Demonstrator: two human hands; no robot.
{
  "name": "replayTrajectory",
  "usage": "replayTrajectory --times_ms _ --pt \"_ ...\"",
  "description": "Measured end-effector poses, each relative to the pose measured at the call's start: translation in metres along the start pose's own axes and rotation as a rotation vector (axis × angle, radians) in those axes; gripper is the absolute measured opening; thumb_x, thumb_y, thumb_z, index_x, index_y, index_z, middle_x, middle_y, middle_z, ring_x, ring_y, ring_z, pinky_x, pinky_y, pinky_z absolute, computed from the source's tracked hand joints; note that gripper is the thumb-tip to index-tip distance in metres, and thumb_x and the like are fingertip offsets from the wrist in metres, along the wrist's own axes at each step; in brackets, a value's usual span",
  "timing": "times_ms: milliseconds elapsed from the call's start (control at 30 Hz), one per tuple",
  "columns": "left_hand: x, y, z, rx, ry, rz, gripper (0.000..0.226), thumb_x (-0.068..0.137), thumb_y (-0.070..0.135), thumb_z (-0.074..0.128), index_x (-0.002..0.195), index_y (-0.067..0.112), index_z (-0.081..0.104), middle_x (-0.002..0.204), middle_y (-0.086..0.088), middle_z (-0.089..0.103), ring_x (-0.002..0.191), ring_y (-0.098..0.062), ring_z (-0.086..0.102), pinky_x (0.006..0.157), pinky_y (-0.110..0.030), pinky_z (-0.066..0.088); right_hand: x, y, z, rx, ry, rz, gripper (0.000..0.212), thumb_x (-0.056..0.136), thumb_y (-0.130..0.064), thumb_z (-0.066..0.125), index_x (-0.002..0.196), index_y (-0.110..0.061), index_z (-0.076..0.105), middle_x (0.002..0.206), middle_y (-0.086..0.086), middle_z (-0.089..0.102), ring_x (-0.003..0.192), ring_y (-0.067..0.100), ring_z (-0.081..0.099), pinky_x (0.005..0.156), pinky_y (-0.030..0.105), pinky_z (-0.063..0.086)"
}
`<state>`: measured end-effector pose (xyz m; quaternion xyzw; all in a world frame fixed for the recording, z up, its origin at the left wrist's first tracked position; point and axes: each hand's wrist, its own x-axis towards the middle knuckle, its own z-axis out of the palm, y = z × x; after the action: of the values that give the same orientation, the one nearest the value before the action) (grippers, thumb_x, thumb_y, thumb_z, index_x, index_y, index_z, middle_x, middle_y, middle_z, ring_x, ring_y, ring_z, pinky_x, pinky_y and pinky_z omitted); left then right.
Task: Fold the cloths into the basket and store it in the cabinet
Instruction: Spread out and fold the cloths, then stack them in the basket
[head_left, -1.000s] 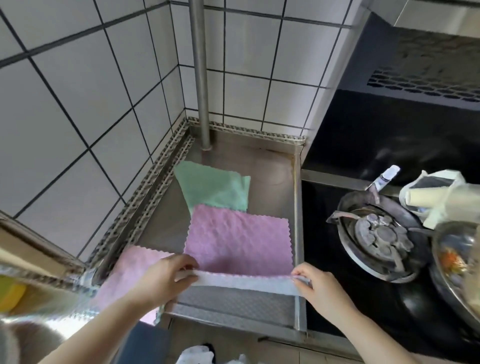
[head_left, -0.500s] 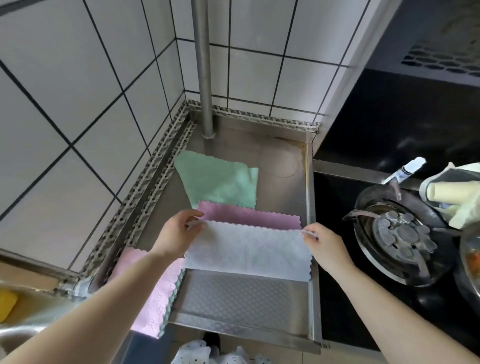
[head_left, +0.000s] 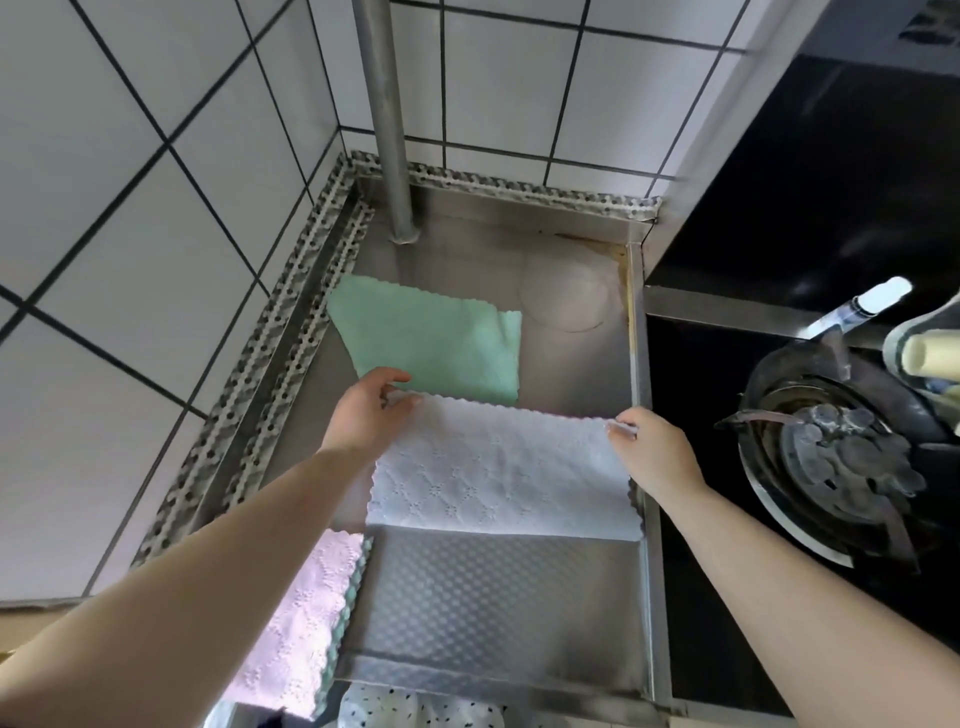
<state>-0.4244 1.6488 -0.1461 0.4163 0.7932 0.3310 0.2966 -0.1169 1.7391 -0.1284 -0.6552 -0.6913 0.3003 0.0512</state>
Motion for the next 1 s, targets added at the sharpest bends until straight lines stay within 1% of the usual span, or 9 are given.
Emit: replayTrajectory --times_ms 167,267,367,433,500,600,700,800,1000 --pt "0.003 0.004 0.004 0.021 -0.031 -0.052 0.03 0.085 0.026 0.067 0.113 0.018 0.059 0.081 0.007 0.057 0.069 -0.007 0.055 0.055 -0.019 0.039 0.005 -0.003 0.002 -0.018 0.007 0.036 0.022 0.093 -0.028 0.051 0.109 -0.015 0.058 0.096 0.007 0.066 0.083 0.027 0.062 0.071 0.036 0.053" --pt "-0.005 0.007 0.004 0.097 -0.011 -0.034 0.038 0.085 0.022 0.065 0.121 0.014 0.057 0.105 -0.004 0.061 0.091 -0.022 0.059 0.075 -0.028 0.046 0.0 -0.003 -0.001 -0.085 0.087 -0.013 0.033 0.091 -0.027 0.054 0.122 -0.016 0.052 0.107 0.007 0.062 0.091 0.027 0.062 0.072 0.038 0.053" --pt "-0.024 0.011 0.008 0.37 0.115 0.358 0.034 0.084 0.014 0.06 0.117 0.008 0.062 0.12 -0.014 0.059 0.107 -0.034 0.056 0.089 -0.043 0.048 -0.013 -0.003 0.002 -0.175 0.225 -0.205 0.037 0.087 -0.023 0.06 0.123 -0.014 0.056 0.117 0.009 0.056 0.106 0.027 0.056 0.087 0.039 0.049" --pt "-0.038 0.015 0.02 0.43 0.073 0.608 0.033 0.081 0.013 0.055 0.111 0.006 0.066 0.119 -0.015 0.062 0.108 -0.035 0.059 0.089 -0.047 0.05 -0.025 -0.014 0.015 -0.227 0.211 -0.396 0.039 0.085 -0.019 0.064 0.122 -0.01 0.059 0.126 0.011 0.055 0.118 0.03 0.052 0.099 0.042 0.043" --pt "-0.054 0.017 0.042 0.537 -0.038 0.697 0.037 0.081 0.013 0.059 0.117 0.006 0.064 0.127 -0.014 0.06 0.119 -0.033 0.055 0.099 -0.051 0.045 -0.035 -0.031 0.038 -0.237 0.176 -0.537 0.043 0.083 -0.016 0.067 0.124 -0.007 0.059 0.134 0.015 0.053 0.128 0.033 0.047 0.105 0.048 0.037" --pt "-0.071 0.02 0.068 0.697 -0.106 0.692 0.046 0.082 0.029 0.058 0.122 0.007 0.062 0.131 -0.009 0.059 0.125 -0.026 0.052 0.1 -0.053 0.042 -0.045 -0.056 0.074 -0.272 0.095 -0.537 0.05 0.088 -0.022 0.057 0.136 -0.01 0.049 0.148 0.012 0.038 0.139 0.03 0.032 0.11 0.055 0.027" --pt "-0.074 0.016 0.074 0.749 -0.12 0.654 0.052 0.086 0.035 0.045 0.128 0.007 0.058 0.136 -0.009 0.054 0.128 -0.027 0.048 0.102 -0.054 0.04 -0.046 -0.044 0.096 -0.447 -0.001 -0.45 0.058 0.096 -0.036 0.033 0.15 -0.023 0.016 0.159 0.0 0.007 0.147 0.018 0.0 0.117 0.048 0.001" --pt "-0.071 0.007 0.07 0.802 -0.163 0.617 0.059 0.09 0.039 0.033 0.137 0.005 0.046 0.146 -0.012 0.04 0.136 -0.029 0.037 0.108 -0.054 0.034 -0.045 -0.024 0.094 -0.525 0.02 -0.423 0.062 0.095 -0.049 0.023 0.15 -0.027 0.008 0.159 -0.001 0.001 0.146 0.016 -0.006 0.118 0.048 -0.003" --pt "-0.061 -0.013 0.056 0.926 -0.211 0.451 0.076 0.089 0.067 0.002 0.15 0.021 -0.007 0.157 0.0 -0.01 0.145 -0.019 -0.015 0.118 -0.043 -0.009 -0.043 0.008 0.076 -0.553 0.023 -0.317 0.069 0.089 -0.061 0.009 0.15 -0.029 -0.001 0.159 -0.004 -0.01 0.145 0.013 -0.015 0.117 0.046 -0.007"
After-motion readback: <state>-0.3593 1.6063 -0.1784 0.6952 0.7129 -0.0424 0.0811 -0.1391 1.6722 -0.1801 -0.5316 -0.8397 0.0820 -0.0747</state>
